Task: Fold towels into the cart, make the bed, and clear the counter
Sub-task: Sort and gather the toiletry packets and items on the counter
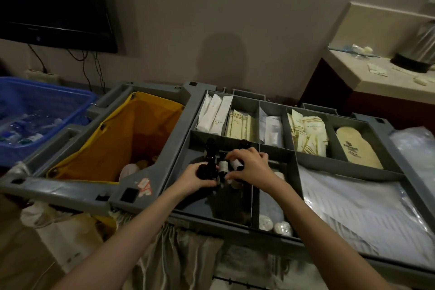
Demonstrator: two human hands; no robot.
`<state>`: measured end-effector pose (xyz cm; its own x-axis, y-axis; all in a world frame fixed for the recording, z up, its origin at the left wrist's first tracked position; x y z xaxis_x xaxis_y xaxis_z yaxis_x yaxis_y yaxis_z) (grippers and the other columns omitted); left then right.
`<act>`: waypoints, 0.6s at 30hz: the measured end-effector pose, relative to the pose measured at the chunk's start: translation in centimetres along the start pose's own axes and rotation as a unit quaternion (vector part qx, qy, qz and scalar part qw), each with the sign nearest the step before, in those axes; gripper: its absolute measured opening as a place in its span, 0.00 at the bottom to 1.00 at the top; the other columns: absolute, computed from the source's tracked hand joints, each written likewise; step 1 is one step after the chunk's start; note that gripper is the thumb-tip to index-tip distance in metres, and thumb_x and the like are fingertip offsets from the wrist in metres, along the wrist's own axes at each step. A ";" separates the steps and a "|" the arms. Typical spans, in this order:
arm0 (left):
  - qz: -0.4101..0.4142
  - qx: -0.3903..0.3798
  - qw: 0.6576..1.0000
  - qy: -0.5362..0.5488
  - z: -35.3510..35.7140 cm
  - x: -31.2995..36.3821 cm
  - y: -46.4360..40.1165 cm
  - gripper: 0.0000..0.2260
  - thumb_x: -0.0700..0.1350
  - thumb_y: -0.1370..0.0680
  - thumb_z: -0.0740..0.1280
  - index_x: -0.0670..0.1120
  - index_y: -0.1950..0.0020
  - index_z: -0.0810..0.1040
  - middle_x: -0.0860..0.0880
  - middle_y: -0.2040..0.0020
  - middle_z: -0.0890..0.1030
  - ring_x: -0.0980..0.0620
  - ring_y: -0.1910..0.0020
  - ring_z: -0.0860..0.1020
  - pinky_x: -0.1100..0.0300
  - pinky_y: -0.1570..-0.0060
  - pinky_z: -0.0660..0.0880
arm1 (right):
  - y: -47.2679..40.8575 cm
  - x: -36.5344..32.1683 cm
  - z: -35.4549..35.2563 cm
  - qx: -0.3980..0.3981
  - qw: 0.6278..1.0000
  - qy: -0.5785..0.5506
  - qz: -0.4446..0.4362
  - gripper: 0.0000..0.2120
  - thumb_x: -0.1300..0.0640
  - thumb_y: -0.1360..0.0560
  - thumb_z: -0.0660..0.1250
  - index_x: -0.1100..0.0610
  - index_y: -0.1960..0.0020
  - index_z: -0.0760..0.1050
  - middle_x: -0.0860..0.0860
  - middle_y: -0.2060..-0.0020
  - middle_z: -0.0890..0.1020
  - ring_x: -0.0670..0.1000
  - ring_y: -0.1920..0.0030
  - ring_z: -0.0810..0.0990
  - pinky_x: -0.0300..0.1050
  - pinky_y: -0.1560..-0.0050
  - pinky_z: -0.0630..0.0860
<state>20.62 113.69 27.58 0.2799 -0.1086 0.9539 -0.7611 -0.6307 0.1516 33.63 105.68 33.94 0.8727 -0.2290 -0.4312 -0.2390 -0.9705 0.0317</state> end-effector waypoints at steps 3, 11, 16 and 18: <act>0.000 0.014 1.000 0.002 -0.1 0.2 0.0 0.19 0.34 0.31 0.74 0.46 0.43 0.77 0.54 0.51 0.80 0.59 0.50 0.77 0.75 0.55 0.70 | -0.8 -0.9 0.7 -0.009 1.000 -0.007 -0.001 0.20 0.47 0.29 0.71 0.44 0.39 0.72 0.44 0.43 0.76 0.49 0.37 0.65 0.50 0.40 0.56; 0.016 0.072 0.997 -0.018 -1.3 0.5 0.1 0.16 0.37 0.32 0.76 0.43 0.46 0.80 0.46 0.46 0.78 0.51 0.47 0.78 0.66 0.53 0.73 | -0.8 0.7 0.7 -0.026 0.994 -0.108 0.015 0.16 0.52 0.27 0.70 0.52 0.40 0.75 0.47 0.44 0.77 0.47 0.42 0.75 0.43 0.44 0.74; 0.029 0.082 0.994 -0.071 -1.3 0.6 0.1 0.16 0.37 0.31 0.75 0.49 0.47 0.80 0.50 0.47 0.80 0.55 0.46 0.76 0.67 0.50 0.72 | -1.9 0.0 0.7 -0.056 0.989 -0.133 0.014 0.16 0.54 0.27 0.70 0.52 0.39 0.75 0.46 0.47 0.77 0.45 0.46 0.75 0.33 0.53 0.70; 0.034 0.076 0.993 -0.082 -1.2 0.9 0.3 0.16 0.36 0.31 0.75 0.48 0.45 0.80 0.51 0.48 0.80 0.57 0.46 0.76 0.67 0.49 0.69 | -2.3 0.0 0.7 -0.039 0.991 -0.127 0.017 0.19 0.55 0.28 0.71 0.51 0.38 0.73 0.46 0.45 0.77 0.45 0.45 0.75 0.35 0.52 0.71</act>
<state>19.92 114.37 28.79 0.3326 -0.2703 0.9035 -0.6872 -0.7256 0.0359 33.85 108.01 33.26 0.7271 -0.2451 -0.6413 -0.2247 -0.9676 0.1150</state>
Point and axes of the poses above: each hand's wrist, its own y-axis away from the middle knuckle, its own z-axis out of the palm, x = y × z, the point moved 7 cm from there along -y, towards the middle knuckle
